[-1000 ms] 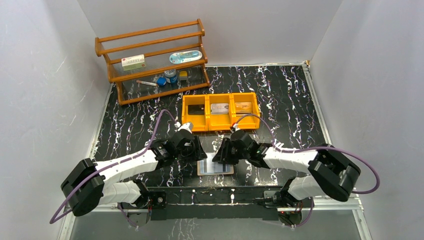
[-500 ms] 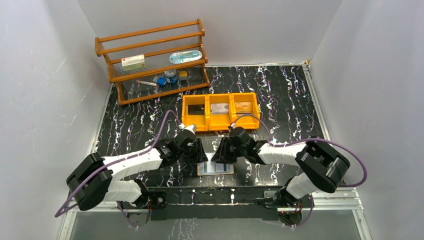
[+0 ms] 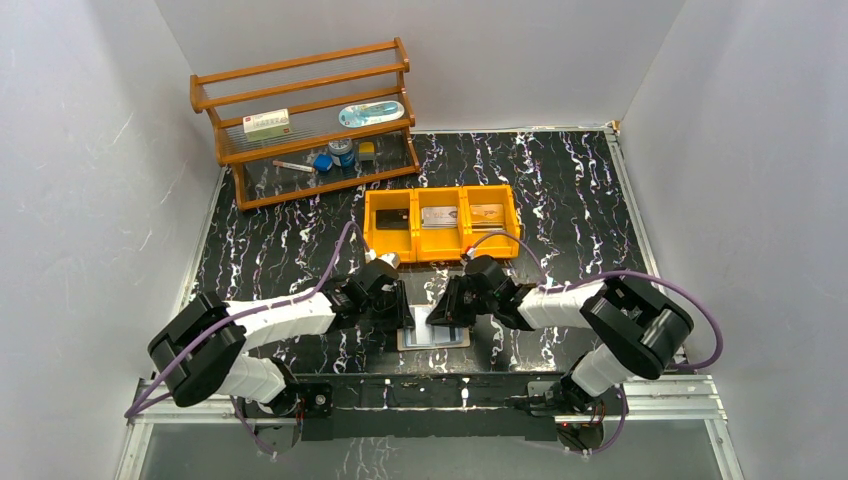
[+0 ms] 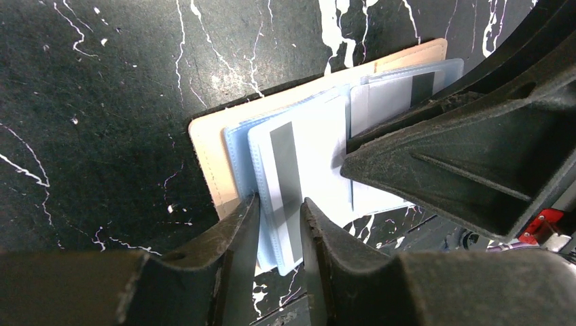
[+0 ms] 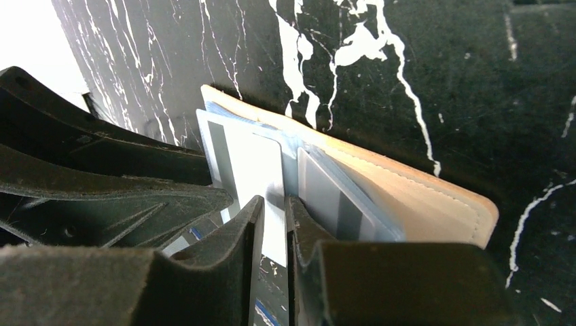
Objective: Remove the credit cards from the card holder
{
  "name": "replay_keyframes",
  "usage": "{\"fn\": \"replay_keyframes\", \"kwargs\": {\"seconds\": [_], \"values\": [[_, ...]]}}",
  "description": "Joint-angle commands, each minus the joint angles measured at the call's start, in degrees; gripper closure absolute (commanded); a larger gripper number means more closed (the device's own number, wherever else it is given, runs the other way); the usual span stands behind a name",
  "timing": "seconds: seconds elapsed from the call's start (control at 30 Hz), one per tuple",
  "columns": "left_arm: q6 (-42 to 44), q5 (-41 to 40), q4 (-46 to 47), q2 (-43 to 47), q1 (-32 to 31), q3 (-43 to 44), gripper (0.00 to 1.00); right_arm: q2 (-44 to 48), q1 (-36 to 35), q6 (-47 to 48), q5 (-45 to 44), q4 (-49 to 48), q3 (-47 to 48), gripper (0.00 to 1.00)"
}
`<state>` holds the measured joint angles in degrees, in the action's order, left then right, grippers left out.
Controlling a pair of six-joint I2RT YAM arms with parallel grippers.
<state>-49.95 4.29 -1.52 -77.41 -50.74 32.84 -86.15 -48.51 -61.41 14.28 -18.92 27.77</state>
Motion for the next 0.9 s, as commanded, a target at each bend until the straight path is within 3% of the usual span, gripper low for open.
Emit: {"fn": "replay_keyframes", "kwargs": {"seconds": [0.0,0.17,0.27,0.33,0.5,0.87], "values": [[0.69,0.23,-0.97,-0.11,-0.15,0.25,0.74,-1.40,0.98,-1.99,4.26,-7.28,-2.41,0.76],[2.30,-0.79,-4.54,-0.11,-0.17,1.95,0.71,-2.95,2.22,-5.19,7.72,-15.18,-5.24,0.82],[2.18,-3.99,-8.22,0.65,-0.22,3.39,0.58,-2.95,2.43,-5.26,7.02,-14.17,-5.14,0.82],[1.81,-5.38,-8.86,2.14,-0.24,3.65,0.56,-2.36,2.48,-4.70,5.53,-11.96,-4.97,0.81],[1.94,-5.83,-7.79,4.03,-0.23,4.65,0.59,-2.21,2.71,-4.19,4.80,-10.17,-5.09,0.80],[3.40,0.16,-2.94,-1.76,-0.37,3.72,0.72,-2.50,2.72,-4.77,5.45,-11.03,-5.09,0.78]]}}
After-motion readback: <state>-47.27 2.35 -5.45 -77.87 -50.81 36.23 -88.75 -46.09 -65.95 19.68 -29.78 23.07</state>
